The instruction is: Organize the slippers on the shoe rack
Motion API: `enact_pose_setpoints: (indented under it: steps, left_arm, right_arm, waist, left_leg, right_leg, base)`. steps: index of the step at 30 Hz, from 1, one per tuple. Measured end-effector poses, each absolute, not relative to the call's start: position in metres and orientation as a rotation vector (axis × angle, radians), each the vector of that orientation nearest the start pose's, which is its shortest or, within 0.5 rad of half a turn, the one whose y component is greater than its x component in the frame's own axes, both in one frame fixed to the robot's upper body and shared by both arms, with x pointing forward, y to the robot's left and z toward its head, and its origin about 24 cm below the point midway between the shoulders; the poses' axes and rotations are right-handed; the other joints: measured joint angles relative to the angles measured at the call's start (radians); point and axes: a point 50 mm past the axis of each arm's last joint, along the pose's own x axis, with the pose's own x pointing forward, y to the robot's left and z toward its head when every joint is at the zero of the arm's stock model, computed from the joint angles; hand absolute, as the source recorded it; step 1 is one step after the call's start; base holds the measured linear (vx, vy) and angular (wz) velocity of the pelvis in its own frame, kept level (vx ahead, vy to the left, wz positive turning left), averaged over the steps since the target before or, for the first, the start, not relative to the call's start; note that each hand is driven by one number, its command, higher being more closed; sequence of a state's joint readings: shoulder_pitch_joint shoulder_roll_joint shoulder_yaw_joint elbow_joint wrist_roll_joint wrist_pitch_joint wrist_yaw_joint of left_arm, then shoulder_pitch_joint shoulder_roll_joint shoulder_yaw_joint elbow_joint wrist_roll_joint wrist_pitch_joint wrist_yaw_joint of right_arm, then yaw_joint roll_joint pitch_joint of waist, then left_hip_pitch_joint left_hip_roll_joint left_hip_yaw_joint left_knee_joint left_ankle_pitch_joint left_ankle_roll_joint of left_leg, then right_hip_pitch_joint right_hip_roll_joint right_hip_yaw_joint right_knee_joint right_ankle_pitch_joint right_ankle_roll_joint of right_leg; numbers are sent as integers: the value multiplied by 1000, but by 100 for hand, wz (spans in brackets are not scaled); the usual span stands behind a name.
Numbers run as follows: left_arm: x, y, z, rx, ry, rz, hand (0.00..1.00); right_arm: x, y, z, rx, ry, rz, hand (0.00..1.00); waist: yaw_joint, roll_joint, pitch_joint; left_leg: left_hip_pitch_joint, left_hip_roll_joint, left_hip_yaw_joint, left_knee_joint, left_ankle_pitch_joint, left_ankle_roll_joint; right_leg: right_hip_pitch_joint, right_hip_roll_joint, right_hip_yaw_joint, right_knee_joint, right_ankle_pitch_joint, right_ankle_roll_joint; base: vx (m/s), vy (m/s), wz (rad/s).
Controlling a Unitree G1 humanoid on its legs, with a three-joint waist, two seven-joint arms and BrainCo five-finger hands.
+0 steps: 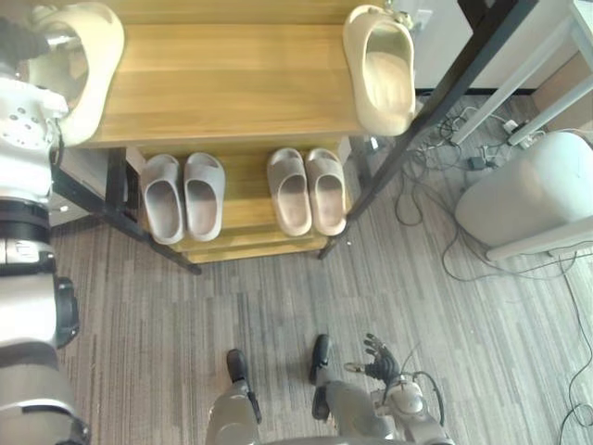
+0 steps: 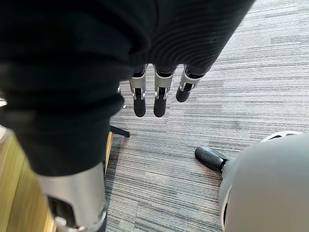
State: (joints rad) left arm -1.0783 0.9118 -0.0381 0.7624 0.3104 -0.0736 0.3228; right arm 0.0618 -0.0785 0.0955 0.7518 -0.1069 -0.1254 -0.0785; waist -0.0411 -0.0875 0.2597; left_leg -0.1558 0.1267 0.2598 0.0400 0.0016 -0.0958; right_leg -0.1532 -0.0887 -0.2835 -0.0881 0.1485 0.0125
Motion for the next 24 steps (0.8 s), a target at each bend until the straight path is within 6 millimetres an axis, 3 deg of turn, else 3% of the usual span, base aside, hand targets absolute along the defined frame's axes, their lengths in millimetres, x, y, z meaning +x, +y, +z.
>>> enact_pose_setpoints:
  steps: [8, 24]
  left_arm:
    - [340, 327, 338, 972, -550, 738, 0]
    - [341, 326, 340, 1134, -501, 755, 0]
  right_arm:
    - [169, -163, -117, -227, 685, 35, 0]
    - [166, -164, -115, -196, 675, 18, 0]
  waist:
    - [1, 14, 9]
    - [2, 14, 9]
  left_leg:
    - [-1, -4, -14, -3, 4, 3]
    - [-26, -6, -14, -3, 5, 4]
  right_leg:
    - [5, -2, -13, 0, -1, 0]
    - [-21, -4, -13, 0, -1, 1]
  base:
    - [-13, 2, 4]
    - [0, 0, 0]
